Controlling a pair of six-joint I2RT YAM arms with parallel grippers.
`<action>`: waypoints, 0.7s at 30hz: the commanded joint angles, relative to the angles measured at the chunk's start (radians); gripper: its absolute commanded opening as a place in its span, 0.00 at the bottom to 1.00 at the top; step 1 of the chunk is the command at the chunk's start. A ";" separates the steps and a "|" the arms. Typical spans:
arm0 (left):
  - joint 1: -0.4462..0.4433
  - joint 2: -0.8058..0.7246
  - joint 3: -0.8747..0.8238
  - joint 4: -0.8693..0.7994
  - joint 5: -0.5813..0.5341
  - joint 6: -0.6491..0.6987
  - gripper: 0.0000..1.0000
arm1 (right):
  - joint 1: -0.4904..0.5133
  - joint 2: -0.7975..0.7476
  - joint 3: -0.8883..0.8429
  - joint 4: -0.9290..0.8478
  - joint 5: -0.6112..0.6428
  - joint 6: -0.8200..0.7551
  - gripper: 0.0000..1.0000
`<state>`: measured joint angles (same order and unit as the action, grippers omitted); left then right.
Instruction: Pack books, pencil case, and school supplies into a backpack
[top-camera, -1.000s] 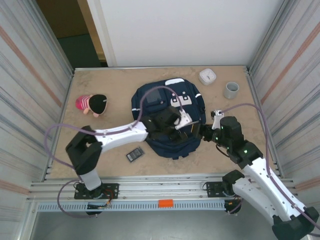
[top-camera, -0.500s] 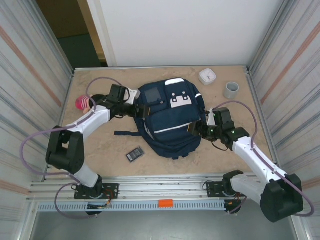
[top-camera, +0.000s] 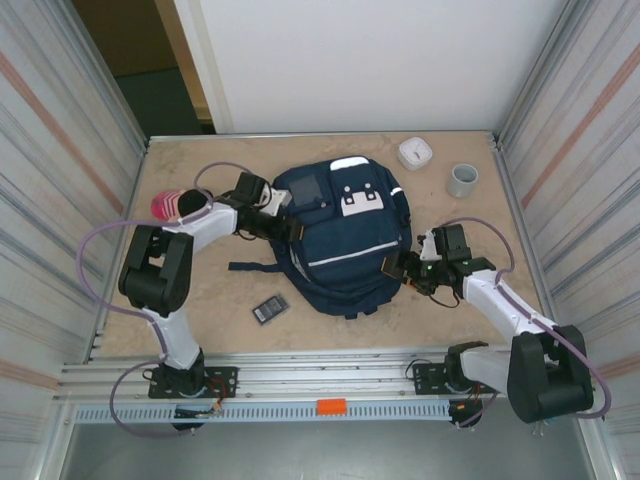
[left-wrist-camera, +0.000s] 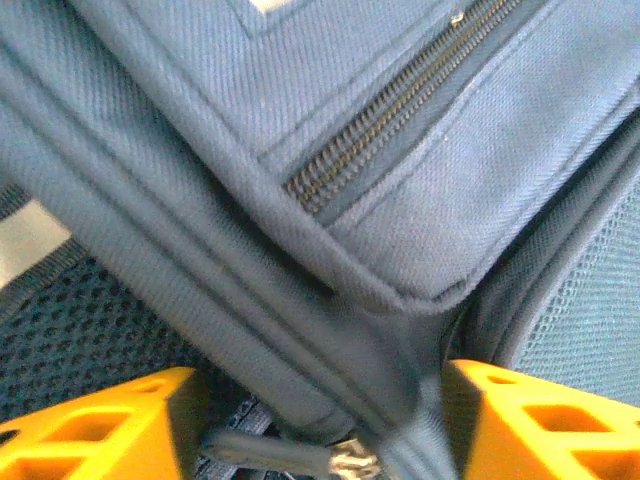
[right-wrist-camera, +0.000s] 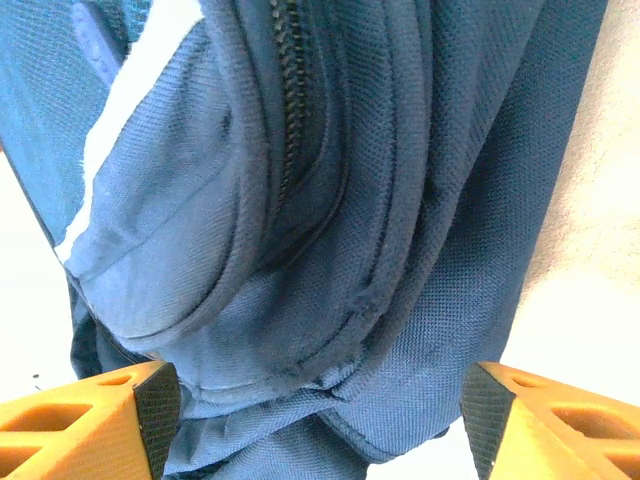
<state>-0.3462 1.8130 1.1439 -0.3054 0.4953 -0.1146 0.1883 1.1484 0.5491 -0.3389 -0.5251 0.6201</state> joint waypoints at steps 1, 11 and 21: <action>0.003 -0.071 -0.061 0.055 0.084 -0.005 0.53 | -0.007 0.028 -0.009 0.036 -0.050 -0.003 0.75; 0.003 -0.137 -0.099 0.015 0.058 0.034 0.23 | -0.022 0.086 0.017 0.110 -0.066 0.006 0.61; 0.001 -0.117 -0.112 0.007 -0.039 0.031 0.45 | -0.025 0.090 0.048 0.109 -0.072 0.004 0.59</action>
<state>-0.3420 1.7069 1.0435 -0.2871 0.4854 -0.0917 0.1741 1.2411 0.5613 -0.2600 -0.6033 0.6205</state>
